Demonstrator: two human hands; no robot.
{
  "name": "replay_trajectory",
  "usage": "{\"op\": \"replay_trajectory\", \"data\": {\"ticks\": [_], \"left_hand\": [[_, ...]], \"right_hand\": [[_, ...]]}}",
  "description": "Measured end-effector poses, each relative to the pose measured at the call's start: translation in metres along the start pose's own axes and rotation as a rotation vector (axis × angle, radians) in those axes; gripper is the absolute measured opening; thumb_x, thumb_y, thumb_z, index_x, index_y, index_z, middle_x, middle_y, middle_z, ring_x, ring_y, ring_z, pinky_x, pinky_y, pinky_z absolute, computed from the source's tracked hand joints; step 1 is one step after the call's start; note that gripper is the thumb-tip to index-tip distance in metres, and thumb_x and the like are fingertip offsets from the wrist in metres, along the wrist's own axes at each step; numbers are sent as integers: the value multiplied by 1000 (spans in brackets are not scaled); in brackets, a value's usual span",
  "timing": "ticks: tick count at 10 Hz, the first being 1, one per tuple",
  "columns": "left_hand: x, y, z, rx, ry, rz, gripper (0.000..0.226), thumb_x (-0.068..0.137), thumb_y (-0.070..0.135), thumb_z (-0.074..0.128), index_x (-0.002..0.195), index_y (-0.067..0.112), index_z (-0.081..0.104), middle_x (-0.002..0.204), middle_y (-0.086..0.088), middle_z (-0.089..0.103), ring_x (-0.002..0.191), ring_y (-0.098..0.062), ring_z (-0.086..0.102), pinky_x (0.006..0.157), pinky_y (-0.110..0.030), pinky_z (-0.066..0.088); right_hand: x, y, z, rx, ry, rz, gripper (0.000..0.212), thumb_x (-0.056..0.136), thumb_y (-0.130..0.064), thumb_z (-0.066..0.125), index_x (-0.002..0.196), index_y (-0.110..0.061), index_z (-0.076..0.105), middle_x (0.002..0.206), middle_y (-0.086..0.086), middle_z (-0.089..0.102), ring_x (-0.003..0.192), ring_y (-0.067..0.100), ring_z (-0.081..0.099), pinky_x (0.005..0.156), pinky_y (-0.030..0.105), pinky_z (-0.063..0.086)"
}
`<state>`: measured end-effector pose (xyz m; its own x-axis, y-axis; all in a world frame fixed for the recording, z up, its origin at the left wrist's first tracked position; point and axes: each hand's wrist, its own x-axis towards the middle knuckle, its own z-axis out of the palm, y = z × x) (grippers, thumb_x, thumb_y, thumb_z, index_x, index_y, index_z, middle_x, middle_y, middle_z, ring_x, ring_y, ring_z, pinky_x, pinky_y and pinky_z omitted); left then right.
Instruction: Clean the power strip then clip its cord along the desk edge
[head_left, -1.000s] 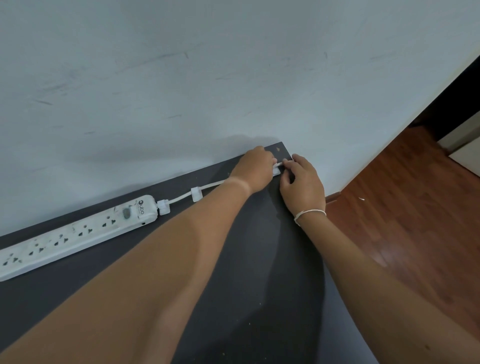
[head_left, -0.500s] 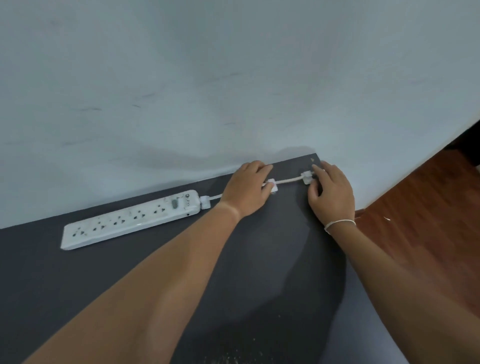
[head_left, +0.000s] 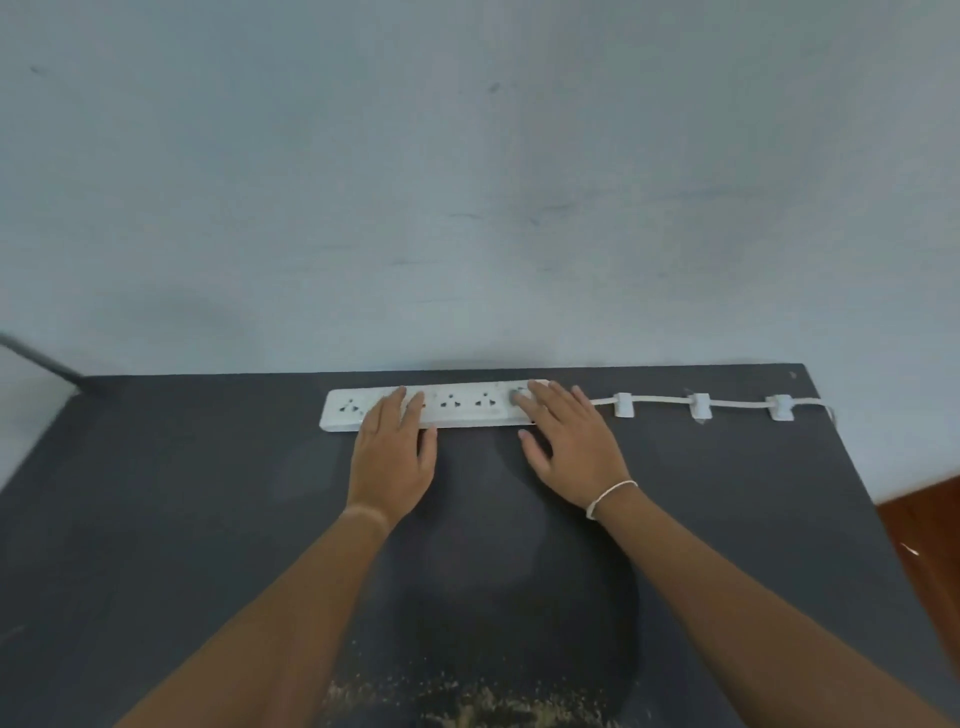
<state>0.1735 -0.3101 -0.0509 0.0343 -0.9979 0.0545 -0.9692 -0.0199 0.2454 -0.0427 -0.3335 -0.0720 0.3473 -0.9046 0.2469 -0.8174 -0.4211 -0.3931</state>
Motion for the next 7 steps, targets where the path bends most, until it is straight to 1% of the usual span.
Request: {"op": "replay_trajectory", "data": {"ticks": [1,2,3,5,6,7], "left_hand": [[-8,-23,0,-11,-26,-79,49,95,28,42,140,9,35,151,-15,31,142,-32,23,119,-42,19],[-10,-34,1,-39,-38,-91,51,96,28,39,142,10,29,154,-13,24,144,-28,16,120,-39,16],[-7,-36,1,-72,-35,-68,51,96,28,39,142,10,30,154,-13,23,145,-28,15,119,-37,15],[-3,-41,-2,-80,-40,-42,51,95,29,39,142,11,30,154,-12,24,145,-27,16,119,-36,15],[-2,-42,-6,-92,-61,-32,52,95,31,38,143,12,28,154,-12,23,145,-27,15,119,-35,13],[0,-41,-18,-96,-55,-30,53,95,32,37,143,11,28,155,-11,23,144,-27,17,119,-36,14]], "right_hand": [[0,-6,10,-27,-68,26,48,87,-34,37,123,-10,57,130,11,57,125,31,48,107,44,29],[-1,-8,12,-56,-71,48,49,87,-35,36,124,-9,57,133,11,55,128,31,44,109,42,24],[-1,-11,11,-68,-84,67,51,87,-35,35,126,-10,55,134,10,54,129,31,43,109,40,22],[1,-18,9,-89,-106,104,53,86,-37,34,127,-10,54,135,10,53,129,31,43,108,42,23],[1,-21,4,-103,-115,128,56,85,-41,30,131,-15,51,137,8,51,131,30,41,110,42,21],[5,-30,-6,-75,-58,170,54,84,-42,31,126,-16,54,135,9,53,128,31,44,109,44,26]]}}
